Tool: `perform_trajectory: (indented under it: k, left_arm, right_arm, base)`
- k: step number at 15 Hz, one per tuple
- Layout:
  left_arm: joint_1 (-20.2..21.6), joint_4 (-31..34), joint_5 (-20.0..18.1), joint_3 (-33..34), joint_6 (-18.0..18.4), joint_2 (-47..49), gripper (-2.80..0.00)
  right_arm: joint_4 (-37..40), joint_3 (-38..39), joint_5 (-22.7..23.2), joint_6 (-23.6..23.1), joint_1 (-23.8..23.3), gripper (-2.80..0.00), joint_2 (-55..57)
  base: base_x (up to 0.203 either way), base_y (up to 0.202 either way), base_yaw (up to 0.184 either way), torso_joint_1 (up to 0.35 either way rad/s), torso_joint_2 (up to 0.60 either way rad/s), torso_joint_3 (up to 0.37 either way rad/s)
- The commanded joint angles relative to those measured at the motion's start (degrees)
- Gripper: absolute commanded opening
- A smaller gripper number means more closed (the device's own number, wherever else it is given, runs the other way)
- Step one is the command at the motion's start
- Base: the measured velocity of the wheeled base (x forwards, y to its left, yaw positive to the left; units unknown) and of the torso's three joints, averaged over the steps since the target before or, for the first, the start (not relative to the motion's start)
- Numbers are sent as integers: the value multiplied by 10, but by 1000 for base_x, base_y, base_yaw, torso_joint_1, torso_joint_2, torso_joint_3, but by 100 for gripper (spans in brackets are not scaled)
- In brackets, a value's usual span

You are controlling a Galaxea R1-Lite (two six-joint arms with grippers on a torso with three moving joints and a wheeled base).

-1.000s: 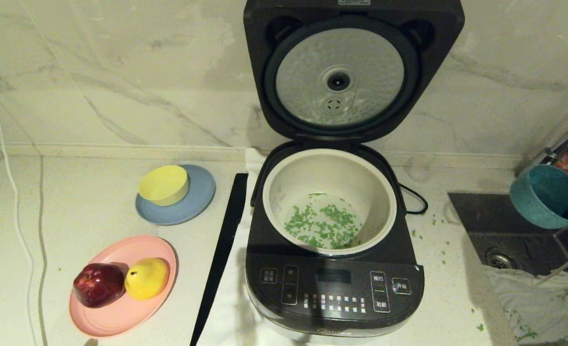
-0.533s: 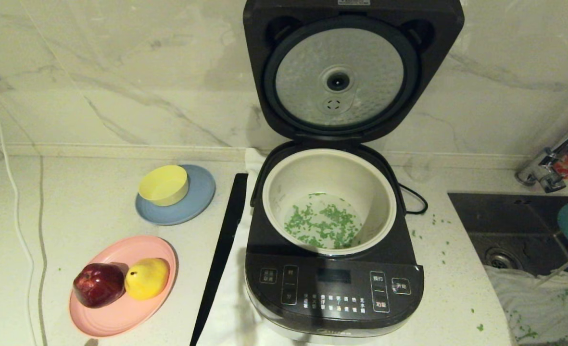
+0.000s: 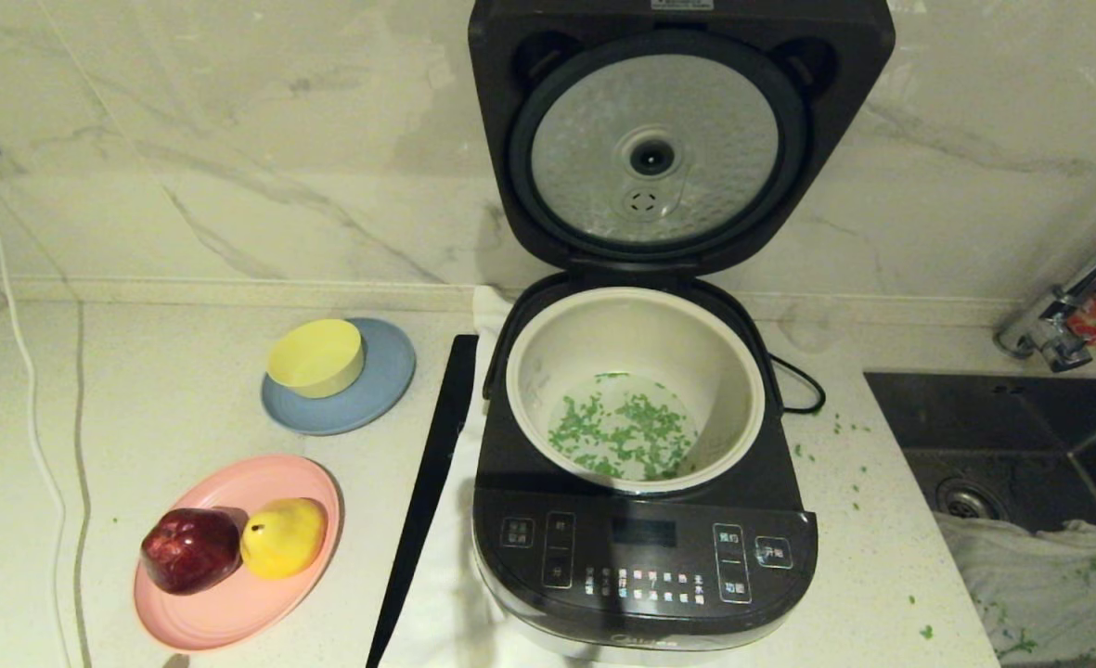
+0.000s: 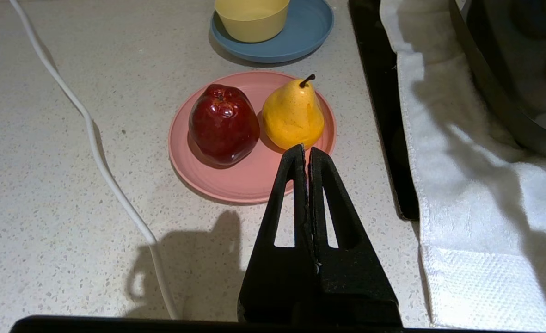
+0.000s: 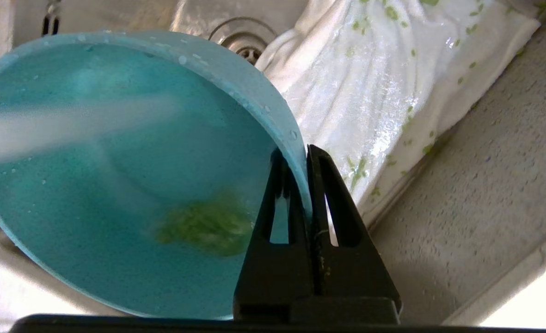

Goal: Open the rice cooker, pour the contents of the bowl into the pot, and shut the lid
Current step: Fill a bowl with water from the tap

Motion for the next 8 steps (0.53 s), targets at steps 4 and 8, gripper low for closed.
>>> perform_trajectory:
  k: [4,8]
  left_arm:
    - [0,0,0,4,1,0,-280]
    - [0,0,0,4,0,0,-280]
  right_arm:
    - [2,-8,2,2,-8,-280,20]
    - [7,21,2,0,-5,-280,-16]
  base:
    - [0,0,0,0,0,0]
    - [0,0,0,0,0,0]
